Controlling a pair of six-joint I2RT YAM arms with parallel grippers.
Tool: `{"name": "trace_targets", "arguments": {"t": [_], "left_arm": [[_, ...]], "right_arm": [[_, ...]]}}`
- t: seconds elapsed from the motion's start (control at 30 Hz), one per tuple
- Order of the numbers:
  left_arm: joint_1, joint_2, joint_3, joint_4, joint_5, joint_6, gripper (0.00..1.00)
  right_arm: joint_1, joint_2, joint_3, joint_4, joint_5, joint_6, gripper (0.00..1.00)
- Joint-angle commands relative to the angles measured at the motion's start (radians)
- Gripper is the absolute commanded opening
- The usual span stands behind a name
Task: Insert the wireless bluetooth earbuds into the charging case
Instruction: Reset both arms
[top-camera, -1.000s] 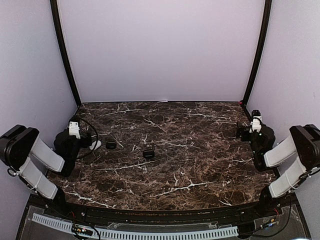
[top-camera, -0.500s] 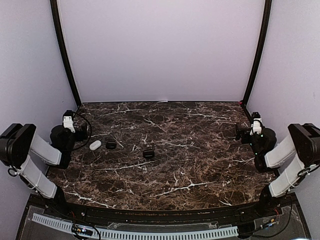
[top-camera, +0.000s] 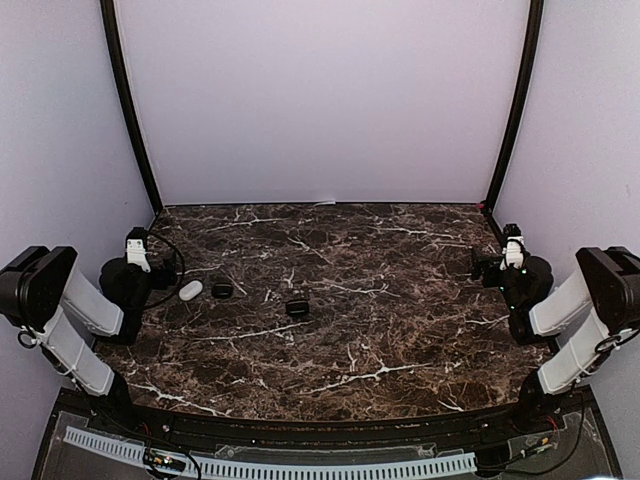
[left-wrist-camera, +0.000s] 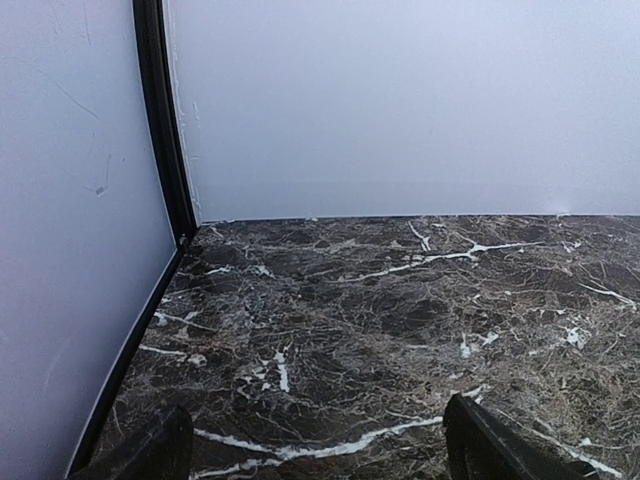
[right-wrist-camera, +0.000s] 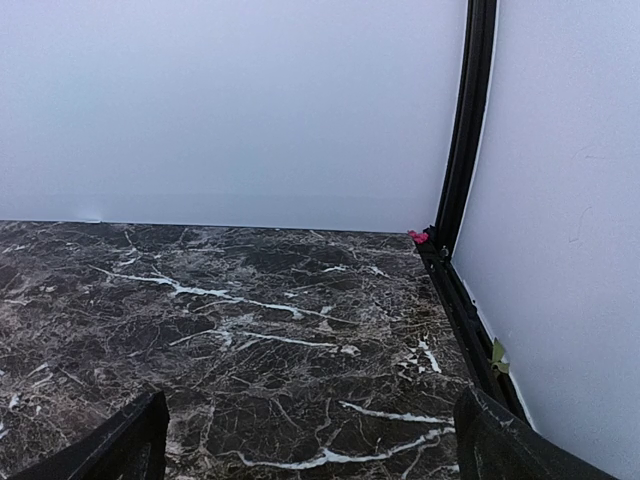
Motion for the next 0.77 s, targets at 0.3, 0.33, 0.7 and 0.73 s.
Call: {"name": "trace_targets", "arguments": {"t": [0.3, 0.33, 0.7, 0.73], "left_arm": [[0.004, -0.003, -0.011, 0.045, 0.022, 0.003, 0.99], [0.003, -0.004, -0.011, 0.045, 0.022, 0.003, 0.99], [0.002, -0.003, -0.011, 0.044, 0.022, 0.003, 0.99], [0.002, -0.003, -0.010, 0.044, 0.023, 0.003, 0.99]], "right_arm": [[-0.002, 0.004, -0.006, 0.047, -0.009, 0.010, 0.99], [-0.003, 0.004, -0.005, 0.046, -0.009, 0.010, 0.99], [-0.001, 0.006, -0.001, 0.042, -0.013, 0.010, 0.99], [-0.001, 0.005, -0.004, 0.045, -0.012, 0.010, 0.99]]}}
